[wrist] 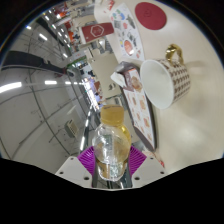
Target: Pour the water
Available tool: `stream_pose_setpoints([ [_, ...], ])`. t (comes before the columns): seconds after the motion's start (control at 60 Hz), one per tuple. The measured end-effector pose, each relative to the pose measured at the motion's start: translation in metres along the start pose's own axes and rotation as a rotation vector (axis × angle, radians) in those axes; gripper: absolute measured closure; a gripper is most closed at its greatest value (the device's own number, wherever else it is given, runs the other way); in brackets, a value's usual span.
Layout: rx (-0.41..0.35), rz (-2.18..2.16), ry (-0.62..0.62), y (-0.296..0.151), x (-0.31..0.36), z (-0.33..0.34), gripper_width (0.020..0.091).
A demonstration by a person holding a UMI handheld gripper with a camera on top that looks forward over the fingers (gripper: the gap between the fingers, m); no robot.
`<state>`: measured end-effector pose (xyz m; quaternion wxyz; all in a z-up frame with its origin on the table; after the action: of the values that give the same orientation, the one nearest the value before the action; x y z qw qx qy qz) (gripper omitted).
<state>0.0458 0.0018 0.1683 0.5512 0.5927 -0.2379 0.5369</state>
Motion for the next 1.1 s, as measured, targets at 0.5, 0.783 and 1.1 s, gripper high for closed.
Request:
stream_pose_setpoints([
  [0.5, -0.045, 0.534, 0.184, -0.009, 0.022, 0.003, 0.0718],
  [0.783, -0.37, 1.508, 0.298, -0.097, 0.12, 0.07, 0.0718],
  [1.1, -0.34, 1.861, 0.564, -0.229, 0.022, 0.089, 0.072],
])
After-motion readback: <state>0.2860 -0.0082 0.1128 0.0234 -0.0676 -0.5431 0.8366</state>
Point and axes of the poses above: the point between the fingertips, and its own axes, seen from behind it with the camera up: x to the left, y down, z backward, against the way the camera looks, the point moved 4 cm from there along z, backward, against the way the camera looks, and after that the axes turned 10 degrees about y, right-handed, at the moved point
